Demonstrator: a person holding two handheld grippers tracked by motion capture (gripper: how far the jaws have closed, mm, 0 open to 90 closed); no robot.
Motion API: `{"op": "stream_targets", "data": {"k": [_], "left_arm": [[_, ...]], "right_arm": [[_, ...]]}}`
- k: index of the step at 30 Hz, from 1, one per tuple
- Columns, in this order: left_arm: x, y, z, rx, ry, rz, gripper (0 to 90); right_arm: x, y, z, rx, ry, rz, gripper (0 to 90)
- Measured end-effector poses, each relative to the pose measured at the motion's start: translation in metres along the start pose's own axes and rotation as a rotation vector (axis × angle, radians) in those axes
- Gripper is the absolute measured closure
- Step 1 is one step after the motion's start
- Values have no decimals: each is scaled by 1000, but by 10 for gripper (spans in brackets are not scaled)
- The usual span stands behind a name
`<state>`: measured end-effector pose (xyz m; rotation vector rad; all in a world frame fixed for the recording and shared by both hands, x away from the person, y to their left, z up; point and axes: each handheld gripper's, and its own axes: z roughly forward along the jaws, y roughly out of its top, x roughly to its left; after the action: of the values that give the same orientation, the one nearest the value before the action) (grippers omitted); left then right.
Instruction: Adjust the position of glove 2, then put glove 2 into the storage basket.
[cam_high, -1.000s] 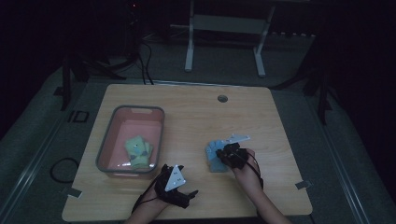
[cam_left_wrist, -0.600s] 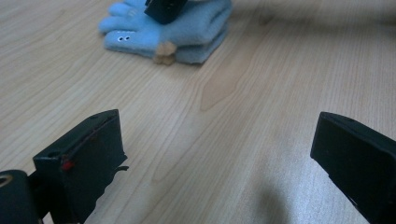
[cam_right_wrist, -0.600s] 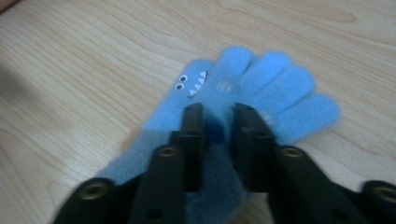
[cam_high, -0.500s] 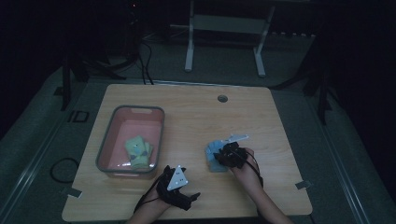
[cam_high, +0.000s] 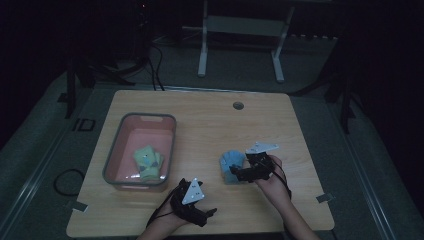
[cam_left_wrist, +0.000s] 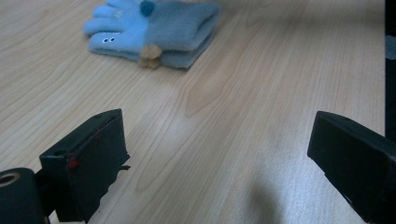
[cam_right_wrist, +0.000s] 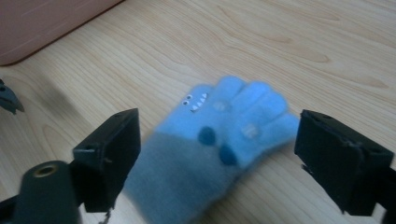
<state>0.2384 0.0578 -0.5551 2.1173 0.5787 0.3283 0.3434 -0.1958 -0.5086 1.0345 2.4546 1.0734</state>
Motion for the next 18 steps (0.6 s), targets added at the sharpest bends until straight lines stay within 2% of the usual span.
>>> {"op": "stream_targets", "data": {"k": [3,5,8,13,18], "left_arm": [[0,3,2,-7,-10,15,48],[1,5,3,2,-18,31,48],[2,9,7,3,-33,46,48],[5,16,13,2,-49,75,48],[8,22,23,-1,-89,93,61]], "right_arm": [[-9,-3,-4,-1,25,-4,148],[-15,-5,-8,-5,11,-30,149],[-23,-7,-15,-7,-2,-30,142],[-36,-9,-26,-4,11,10,136],[-45,-11,-33,-25,57,64,135]]}}
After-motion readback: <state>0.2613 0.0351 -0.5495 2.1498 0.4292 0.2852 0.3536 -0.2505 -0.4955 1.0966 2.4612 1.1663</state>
